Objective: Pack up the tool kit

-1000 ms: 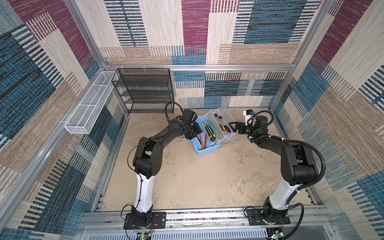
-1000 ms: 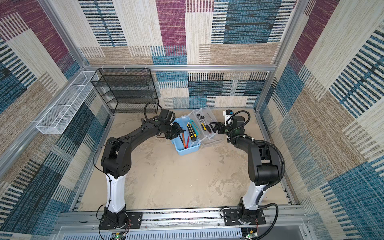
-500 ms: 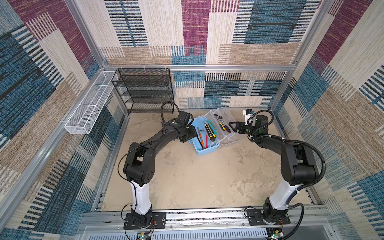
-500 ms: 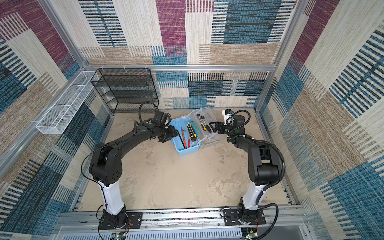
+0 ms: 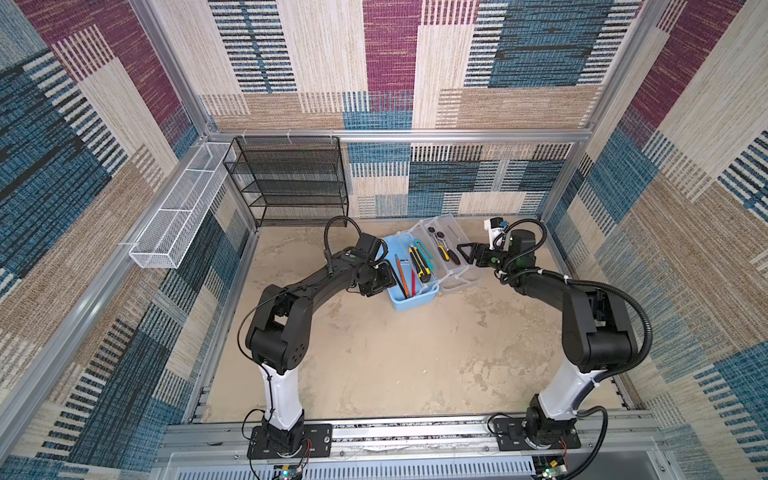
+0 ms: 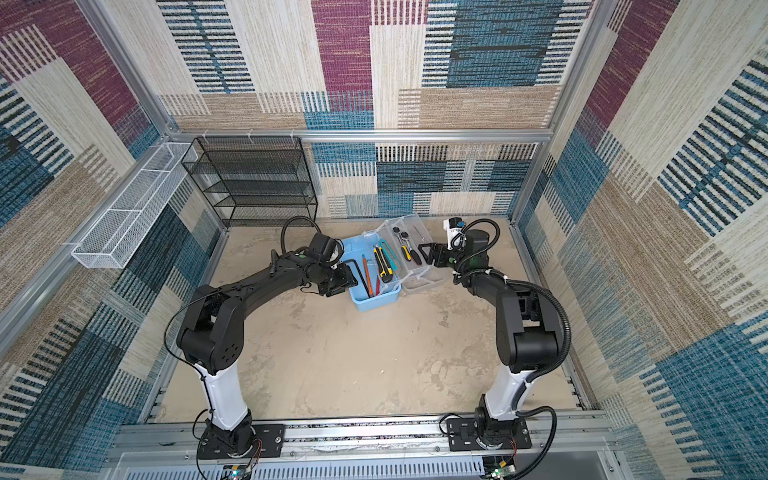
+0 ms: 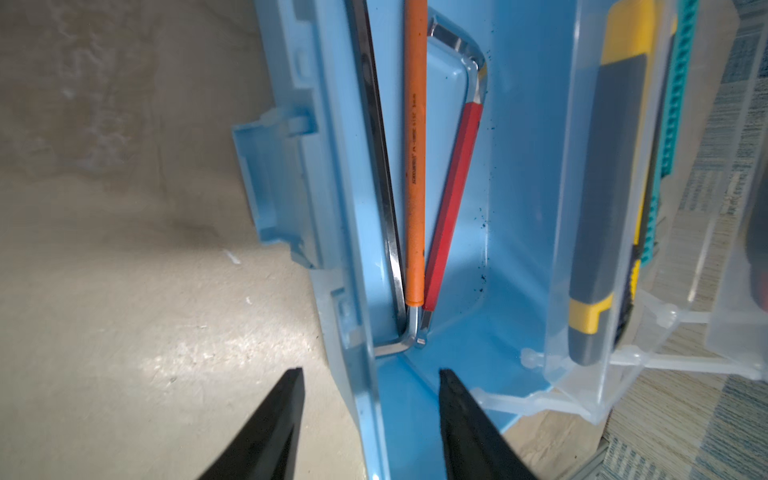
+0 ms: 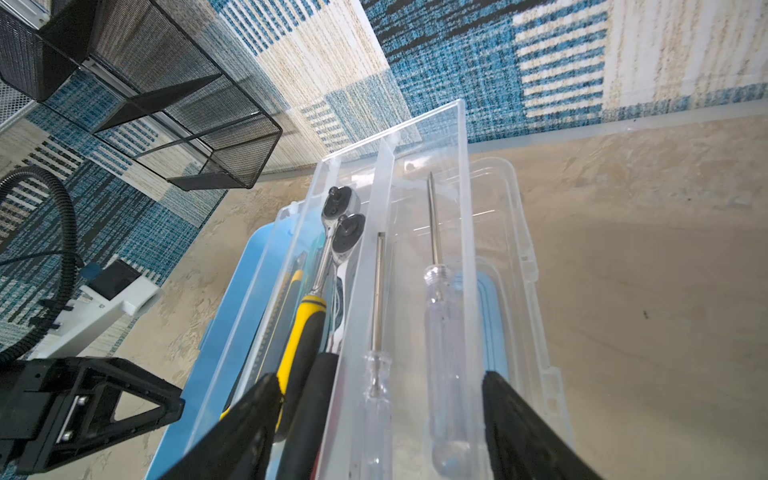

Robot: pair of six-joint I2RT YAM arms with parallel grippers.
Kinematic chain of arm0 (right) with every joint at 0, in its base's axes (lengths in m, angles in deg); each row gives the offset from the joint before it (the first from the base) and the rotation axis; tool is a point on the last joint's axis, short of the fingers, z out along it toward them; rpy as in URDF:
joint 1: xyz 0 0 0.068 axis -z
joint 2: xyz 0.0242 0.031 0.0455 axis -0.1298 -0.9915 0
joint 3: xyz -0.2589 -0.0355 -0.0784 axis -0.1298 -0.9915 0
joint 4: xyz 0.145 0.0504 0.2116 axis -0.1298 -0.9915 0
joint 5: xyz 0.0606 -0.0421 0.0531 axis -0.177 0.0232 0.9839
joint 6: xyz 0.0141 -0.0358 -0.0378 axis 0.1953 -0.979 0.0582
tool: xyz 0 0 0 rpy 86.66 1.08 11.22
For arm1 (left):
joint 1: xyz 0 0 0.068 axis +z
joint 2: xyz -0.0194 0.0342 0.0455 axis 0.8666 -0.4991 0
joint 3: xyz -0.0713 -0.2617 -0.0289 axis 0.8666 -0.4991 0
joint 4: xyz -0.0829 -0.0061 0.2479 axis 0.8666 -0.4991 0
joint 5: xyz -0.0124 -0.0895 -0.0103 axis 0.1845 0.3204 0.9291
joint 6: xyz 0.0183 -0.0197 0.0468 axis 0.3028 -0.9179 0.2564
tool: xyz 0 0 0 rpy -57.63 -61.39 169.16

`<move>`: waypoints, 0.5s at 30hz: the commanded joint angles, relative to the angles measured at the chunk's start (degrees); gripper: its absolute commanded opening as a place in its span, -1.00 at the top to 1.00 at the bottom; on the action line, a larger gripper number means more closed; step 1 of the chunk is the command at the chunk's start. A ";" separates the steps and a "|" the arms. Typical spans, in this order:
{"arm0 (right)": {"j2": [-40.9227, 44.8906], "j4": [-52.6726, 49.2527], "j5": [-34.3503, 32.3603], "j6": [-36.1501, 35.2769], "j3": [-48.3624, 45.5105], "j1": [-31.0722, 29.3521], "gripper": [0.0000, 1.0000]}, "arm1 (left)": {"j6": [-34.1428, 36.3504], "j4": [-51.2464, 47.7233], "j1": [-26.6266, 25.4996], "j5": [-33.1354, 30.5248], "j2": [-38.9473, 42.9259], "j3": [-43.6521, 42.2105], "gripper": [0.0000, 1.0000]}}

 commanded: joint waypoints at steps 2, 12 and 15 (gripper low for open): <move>1.08 -1.16 2.84 -0.06 0.60 -1.57 -0.54 | 0.58 2.11 -0.18 2.56 -0.59 -0.11 -0.09; 2.86 -2.23 -0.55 0.11 0.62 -4.98 -0.53 | 0.95 4.05 -0.31 3.61 0.11 -1.52 -0.06; 2.97 -2.68 -0.73 0.11 0.85 -5.86 -0.53 | 0.85 4.69 -0.31 3.94 0.11 -1.93 -0.06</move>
